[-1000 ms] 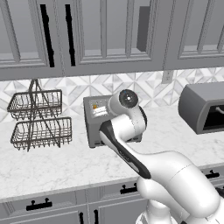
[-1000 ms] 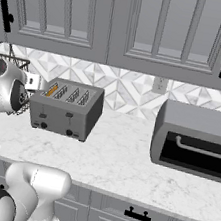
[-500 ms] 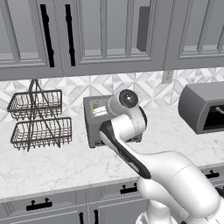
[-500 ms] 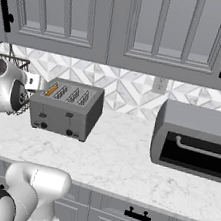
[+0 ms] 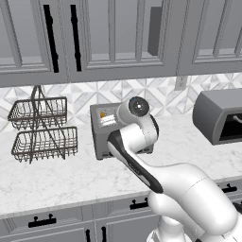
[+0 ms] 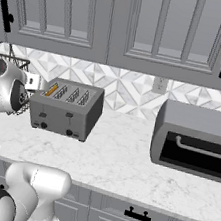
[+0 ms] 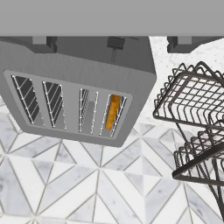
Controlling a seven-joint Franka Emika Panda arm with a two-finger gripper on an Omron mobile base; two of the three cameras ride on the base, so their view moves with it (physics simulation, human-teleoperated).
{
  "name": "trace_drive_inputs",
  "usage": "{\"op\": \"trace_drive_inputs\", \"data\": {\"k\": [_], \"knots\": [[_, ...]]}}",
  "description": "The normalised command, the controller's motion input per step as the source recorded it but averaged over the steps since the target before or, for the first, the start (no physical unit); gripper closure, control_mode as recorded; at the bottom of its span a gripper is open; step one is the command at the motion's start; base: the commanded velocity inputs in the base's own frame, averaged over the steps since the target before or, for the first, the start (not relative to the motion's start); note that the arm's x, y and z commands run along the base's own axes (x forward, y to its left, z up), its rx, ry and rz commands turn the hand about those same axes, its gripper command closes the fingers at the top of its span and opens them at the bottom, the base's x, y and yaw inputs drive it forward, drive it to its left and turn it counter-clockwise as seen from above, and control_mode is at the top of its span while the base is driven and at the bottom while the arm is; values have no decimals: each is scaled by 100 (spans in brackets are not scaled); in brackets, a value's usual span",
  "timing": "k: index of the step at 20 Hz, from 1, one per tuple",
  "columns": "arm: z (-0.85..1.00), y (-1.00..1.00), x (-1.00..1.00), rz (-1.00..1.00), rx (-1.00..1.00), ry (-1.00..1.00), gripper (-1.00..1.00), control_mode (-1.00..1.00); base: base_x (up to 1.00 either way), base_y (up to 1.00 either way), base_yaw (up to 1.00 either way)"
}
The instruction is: Start the toaster. Once the lever pops up, take the bread to the plate on the dining counter.
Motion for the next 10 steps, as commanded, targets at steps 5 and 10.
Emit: {"op": "trace_drive_inputs", "data": {"k": [5,10], "knots": [[0,0,0,0,0,0,-100,-100,0,0,0],[0,0,0,0,0,0,-100,-100,0,0,0]]}}
